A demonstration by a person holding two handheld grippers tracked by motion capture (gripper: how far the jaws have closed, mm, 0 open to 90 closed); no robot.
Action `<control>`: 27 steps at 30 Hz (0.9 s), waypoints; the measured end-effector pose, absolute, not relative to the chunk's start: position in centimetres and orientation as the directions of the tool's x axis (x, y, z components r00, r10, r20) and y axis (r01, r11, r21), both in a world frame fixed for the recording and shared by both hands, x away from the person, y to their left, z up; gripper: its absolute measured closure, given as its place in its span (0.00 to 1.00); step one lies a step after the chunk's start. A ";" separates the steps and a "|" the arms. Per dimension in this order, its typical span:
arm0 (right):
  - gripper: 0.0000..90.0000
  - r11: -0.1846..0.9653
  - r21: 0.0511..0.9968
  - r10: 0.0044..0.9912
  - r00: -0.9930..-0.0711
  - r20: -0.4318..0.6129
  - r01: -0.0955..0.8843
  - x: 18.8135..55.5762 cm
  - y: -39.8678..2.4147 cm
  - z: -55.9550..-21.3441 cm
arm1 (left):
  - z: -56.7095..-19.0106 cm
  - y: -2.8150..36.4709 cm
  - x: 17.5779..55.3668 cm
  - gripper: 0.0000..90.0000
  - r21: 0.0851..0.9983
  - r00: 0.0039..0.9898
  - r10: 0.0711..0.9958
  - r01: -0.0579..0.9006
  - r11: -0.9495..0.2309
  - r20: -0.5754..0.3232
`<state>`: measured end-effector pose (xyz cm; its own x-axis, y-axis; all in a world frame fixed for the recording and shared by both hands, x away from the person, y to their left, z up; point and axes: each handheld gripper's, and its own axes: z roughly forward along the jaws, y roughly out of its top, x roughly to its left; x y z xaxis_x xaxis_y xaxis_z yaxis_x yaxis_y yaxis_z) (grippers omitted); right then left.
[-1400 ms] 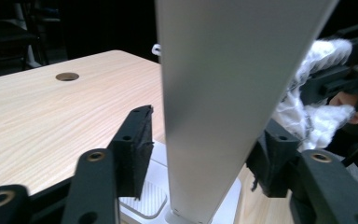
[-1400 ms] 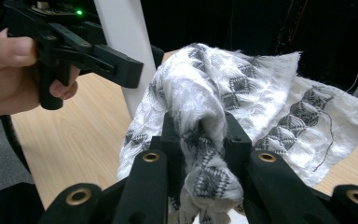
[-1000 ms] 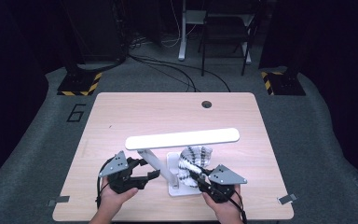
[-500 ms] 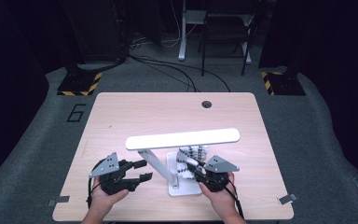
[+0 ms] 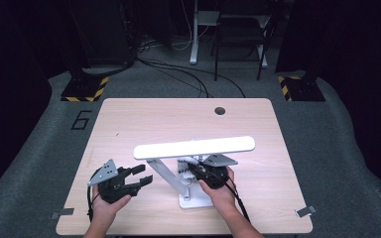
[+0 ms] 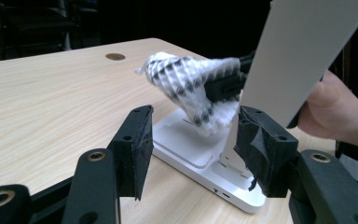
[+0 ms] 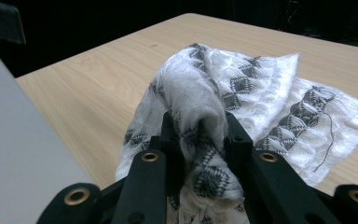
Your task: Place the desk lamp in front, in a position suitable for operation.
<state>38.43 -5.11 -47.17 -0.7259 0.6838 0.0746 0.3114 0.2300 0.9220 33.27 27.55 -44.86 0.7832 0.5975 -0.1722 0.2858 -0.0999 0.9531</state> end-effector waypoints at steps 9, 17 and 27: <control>0.82 0.318 0.876 0.665 -0.744 0.066 0.363 40.1 -2.3 -48.8 | -45.1 27.4 33.4 0.51 0.950 0.782 0.600 0.291 -0.113 -0.169; 0.80 0.363 0.828 0.682 -0.728 0.077 0.428 40.7 -2.0 -50.1 | -45.2 27.4 33.5 0.51 0.949 0.773 0.609 0.300 -0.099 -0.180; 0.65 0.340 0.846 0.684 -0.725 0.076 0.410 40.0 -2.8 -49.6 | -46.5 26.9 34.6 0.50 0.923 0.750 0.635 0.354 -0.148 -0.186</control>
